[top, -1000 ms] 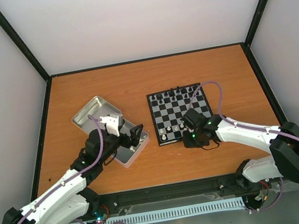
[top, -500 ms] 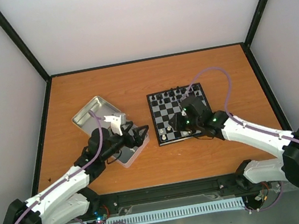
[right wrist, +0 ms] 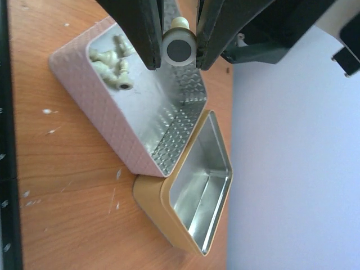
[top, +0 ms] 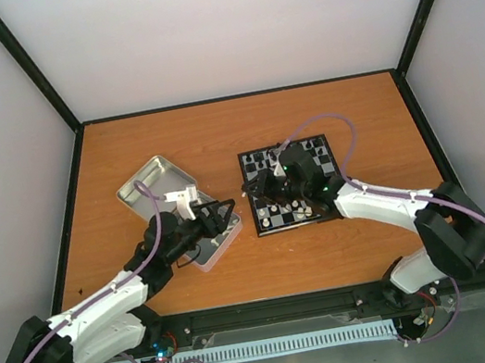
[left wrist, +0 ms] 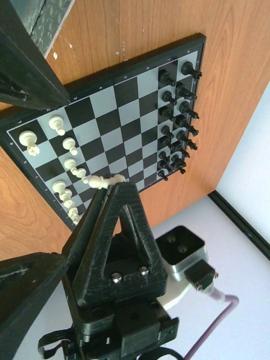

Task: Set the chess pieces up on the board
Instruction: Place the chess piece on the chessboard.

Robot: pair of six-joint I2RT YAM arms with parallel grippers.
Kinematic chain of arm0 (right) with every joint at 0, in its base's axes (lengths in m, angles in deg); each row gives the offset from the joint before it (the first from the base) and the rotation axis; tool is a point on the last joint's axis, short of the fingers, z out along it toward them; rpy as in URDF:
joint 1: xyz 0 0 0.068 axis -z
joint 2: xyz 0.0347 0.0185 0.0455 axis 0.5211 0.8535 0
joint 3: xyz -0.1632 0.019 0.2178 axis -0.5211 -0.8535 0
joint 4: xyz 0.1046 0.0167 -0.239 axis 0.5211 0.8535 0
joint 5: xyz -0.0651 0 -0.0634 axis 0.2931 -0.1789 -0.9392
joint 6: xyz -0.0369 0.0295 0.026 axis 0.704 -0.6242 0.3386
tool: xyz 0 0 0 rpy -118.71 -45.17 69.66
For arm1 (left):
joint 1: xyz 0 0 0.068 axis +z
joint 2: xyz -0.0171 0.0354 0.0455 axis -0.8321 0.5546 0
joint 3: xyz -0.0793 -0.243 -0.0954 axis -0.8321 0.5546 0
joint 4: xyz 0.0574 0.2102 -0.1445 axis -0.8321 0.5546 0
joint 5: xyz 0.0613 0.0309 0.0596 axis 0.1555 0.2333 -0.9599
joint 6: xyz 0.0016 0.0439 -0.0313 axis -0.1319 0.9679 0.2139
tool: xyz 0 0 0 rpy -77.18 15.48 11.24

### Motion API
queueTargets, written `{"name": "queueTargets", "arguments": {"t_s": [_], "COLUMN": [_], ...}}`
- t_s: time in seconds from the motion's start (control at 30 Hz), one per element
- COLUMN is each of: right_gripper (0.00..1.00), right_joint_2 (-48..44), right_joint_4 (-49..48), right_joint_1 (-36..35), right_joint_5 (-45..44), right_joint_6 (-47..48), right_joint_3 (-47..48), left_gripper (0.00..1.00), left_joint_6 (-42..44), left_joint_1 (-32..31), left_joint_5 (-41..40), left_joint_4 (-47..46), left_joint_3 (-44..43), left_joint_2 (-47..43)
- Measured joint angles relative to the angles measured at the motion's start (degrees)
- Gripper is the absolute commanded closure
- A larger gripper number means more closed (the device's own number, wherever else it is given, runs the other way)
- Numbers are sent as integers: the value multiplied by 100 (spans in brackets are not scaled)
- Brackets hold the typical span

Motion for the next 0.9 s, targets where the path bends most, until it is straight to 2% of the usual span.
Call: {"name": "queueTargets", "arguments": {"t_s": [0.27, 0.37, 0.53, 0.73, 0.9], "right_gripper": [87, 87, 87, 87, 87], "right_joint_2": [417, 483, 590, 693, 802], "right_joint_4": [-756, -866, -1005, -1191, -1346], "right_joint_1": [-11, -24, -83, -103, -122], "right_joint_5": [498, 636, 837, 1067, 1220], "right_joint_6": [-1443, -1821, -2273, -2625, -2793], "right_joint_3": [15, 74, 85, 85, 85], "left_gripper": [47, 48, 49, 65, 69], "left_joint_6": [-173, -210, -219, -164, -160], "left_joint_1": [0, 0, 0, 0, 0], "left_joint_5": [-140, -109, -7, -7, 2], "left_joint_4": [-579, -817, -1368, -1676, -1843], "left_joint_3": [350, 352, 468, 531, 531], "left_joint_2": [295, 568, 710, 706, 789]}}
